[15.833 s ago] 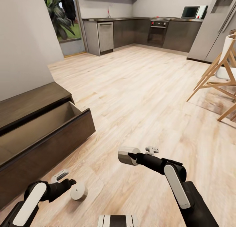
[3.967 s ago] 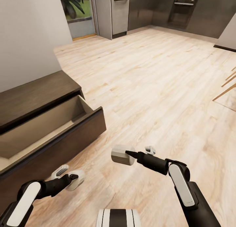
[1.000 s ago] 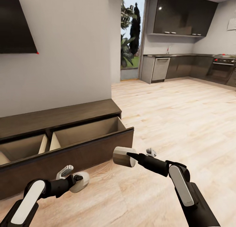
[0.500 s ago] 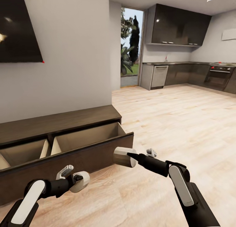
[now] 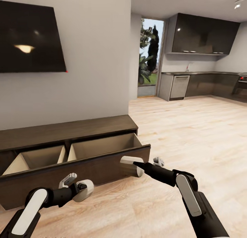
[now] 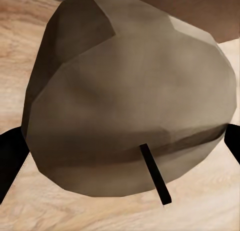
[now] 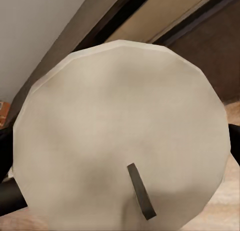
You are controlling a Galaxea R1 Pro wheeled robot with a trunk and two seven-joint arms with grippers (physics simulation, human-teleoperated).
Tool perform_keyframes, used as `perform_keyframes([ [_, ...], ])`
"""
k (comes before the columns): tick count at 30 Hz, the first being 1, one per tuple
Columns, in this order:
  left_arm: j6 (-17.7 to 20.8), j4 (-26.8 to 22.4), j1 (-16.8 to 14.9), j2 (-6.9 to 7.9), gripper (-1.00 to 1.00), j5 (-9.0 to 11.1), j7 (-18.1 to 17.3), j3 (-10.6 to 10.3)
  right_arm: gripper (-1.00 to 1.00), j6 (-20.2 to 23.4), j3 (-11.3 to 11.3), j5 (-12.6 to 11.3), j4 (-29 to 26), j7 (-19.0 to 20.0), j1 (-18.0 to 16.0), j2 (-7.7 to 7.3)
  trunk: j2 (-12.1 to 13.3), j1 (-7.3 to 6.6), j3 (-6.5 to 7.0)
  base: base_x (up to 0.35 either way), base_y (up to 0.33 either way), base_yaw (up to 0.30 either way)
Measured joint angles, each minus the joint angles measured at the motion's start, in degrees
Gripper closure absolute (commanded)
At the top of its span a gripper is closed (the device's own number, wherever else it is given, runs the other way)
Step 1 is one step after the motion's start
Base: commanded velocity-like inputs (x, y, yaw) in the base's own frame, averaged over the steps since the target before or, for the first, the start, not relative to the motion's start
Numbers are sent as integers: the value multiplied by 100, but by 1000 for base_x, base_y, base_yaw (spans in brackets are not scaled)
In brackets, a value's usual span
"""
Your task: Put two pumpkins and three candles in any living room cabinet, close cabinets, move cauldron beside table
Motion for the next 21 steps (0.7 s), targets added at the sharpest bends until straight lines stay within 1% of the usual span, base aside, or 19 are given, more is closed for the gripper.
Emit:
perform_keyframes([
  [5,2,0,0,0,100,-6,1,-4,100,0,0,3,1,-9,-1,-1,7,-13,86,0,0,243],
  [12,4,0,0,7,100,-17,2,-5,100,-1,-8,12,2,-41,-3,-8,287,-166,177,0,0,242],
  [15,5,-2,0,6,100,-28,2,-5,100,-2,-5,26,-7,-258,-2,-9,407,-232,215,0,0,240],
  [16,4,-5,0,5,100,-28,4,-5,100,0,-3,36,-8,-496,1,-7,447,-254,228,0,0,236],
  [17,2,-10,2,5,100,-25,6,-7,100,1,0,97,-12,-711,-1,-4,487,-275,240,0,0,235],
  [18,1,-24,1,7,100,-27,8,-10,100,11,10,124,-39,-1085,1,8,527,-298,253,0,0,234],
  [19,1,-32,1,8,100,-30,9,-11,100,29,25,210,-67,-1379,1,14,567,-319,266,0,0,233],
  [20,1,-42,2,8,100,-44,14,-19,100,51,40,206,-94,-1853,1,21,608,-342,278,0,0,231],
  [21,4,-53,2,9,100,-49,50,-33,100,80,51,270,-109,-2429,2,21,648,-363,290,0,0,230],
])
